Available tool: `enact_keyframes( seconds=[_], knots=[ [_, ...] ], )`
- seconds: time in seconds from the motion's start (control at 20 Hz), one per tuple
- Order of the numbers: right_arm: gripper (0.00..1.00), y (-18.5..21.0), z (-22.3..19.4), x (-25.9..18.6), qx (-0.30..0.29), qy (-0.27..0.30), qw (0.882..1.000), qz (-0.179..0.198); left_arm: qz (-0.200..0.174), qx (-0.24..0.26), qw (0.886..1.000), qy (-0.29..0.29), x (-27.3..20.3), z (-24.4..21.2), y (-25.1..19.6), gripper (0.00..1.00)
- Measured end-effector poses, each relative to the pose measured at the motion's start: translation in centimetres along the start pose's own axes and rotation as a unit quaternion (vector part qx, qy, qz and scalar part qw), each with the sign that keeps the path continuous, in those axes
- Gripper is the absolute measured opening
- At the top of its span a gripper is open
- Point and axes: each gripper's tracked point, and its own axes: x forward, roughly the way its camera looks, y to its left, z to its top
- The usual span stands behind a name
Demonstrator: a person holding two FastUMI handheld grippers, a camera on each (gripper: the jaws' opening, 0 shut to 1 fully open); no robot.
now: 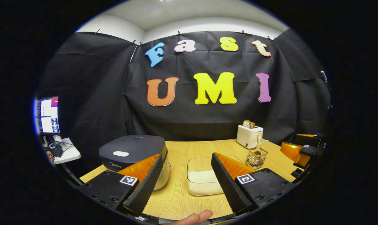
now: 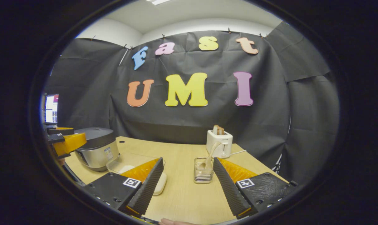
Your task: Close the left gripper, press the button to open the rice cooker; take a wooden spoon from the chopstick holder with the right hand, scoop a spoonful of rice and pour it into the rice cooker, then put the wooden spoon back into the chopstick holder.
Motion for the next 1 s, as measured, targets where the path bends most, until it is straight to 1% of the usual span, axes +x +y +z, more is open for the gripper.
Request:
enact_keyframes(
  seconds=[0.1,0.15,0.2,0.4,0.45,0.5,0.55,0.6,0.65,0.7,0.75,0.8,0.85,0.9,0.95,1.0],
  knots=[
    [0.95,-0.1,-0.1,0.0,0.001,0.003,1.000,-0.001,-0.002,0.001,1.000,0.005,0.3,-0.2,0.5,0.99],
    [0.95,-0.2,-0.1,0.1,0.002,0.004,1.000,-0.001,0.003,0.002,1.000,0.009,0.5,-0.4,1.1,0.99],
    [0.96,-0.3,0.0,0.1,0.004,0.003,1.000,-0.001,0.011,0.000,1.000,0.013,0.8,-0.7,2.1,0.99],
    [0.95,-0.6,0.2,0.1,0.008,0.000,1.000,-0.003,0.038,-0.007,0.999,0.031,2.0,-1.7,5.7,0.95],
    [0.95,-0.7,0.1,0.2,0.010,0.001,1.000,-0.004,0.046,-0.006,0.998,0.035,2.3,-1.9,6.8,0.85],
    [0.95,-0.7,0.0,0.3,0.012,0.004,1.000,-0.004,0.054,-0.005,0.998,0.043,2.6,-2.1,7.8,0.89],
    [0.95,-0.7,-0.2,0.4,0.014,0.007,1.000,-0.003,0.059,-0.004,0.997,0.050,2.9,-2.1,8.7,0.81],
    [0.95,-0.6,-0.3,0.4,0.016,0.010,1.000,-0.001,0.062,-0.001,0.996,0.058,3.3,-2.2,9.7,0.76],
    [0.95,-0.6,-0.4,0.4,0.017,0.012,1.000,0.000,0.063,0.007,0.996,0.065,3.4,-2.0,10.3,0.65],
    [0.96,-0.6,-0.3,0.4,0.017,0.013,1.000,-0.001,0.066,0.017,0.995,0.074,3.8,-1.8,11.1,0.60],
    [0.96,-0.8,-0.2,0.4,0.017,0.012,1.000,-0.002,0.071,0.024,0.993,0.086,4.0,-1.8,12.2,0.48],
    [0.96,-0.9,-0.1,0.4,0.016,0.010,1.000,-0.004,0.073,0.027,0.992,0.100,4.1,-1.9,13.2,0.42],
    [0.96,-0.9,-0.1,0.3,0.015,0.009,1.000,-0.005,0.074,0.022,0.990,0.114,4.3,-2.0,14.0,0.28],
    [0.96,-0.9,0.1,0.2,0.015,0.008,1.000,-0.004,0.069,0.015,0.989,0.129,4.4,-2.2,14.7,0.21],
    [0.96,-0.9,0.1,0.1,0.016,0.007,1.000,-0.003,0.065,0.004,0.988,0.143,4.6,-2.2,15.2,0.10],
    [0.95,-0.9,0.2,0.0,0.018,0.007,1.000,-0.002,0.063,-0.005,0.985,0.159,4.8,-2.7,15.9,0.06]
  ],
)
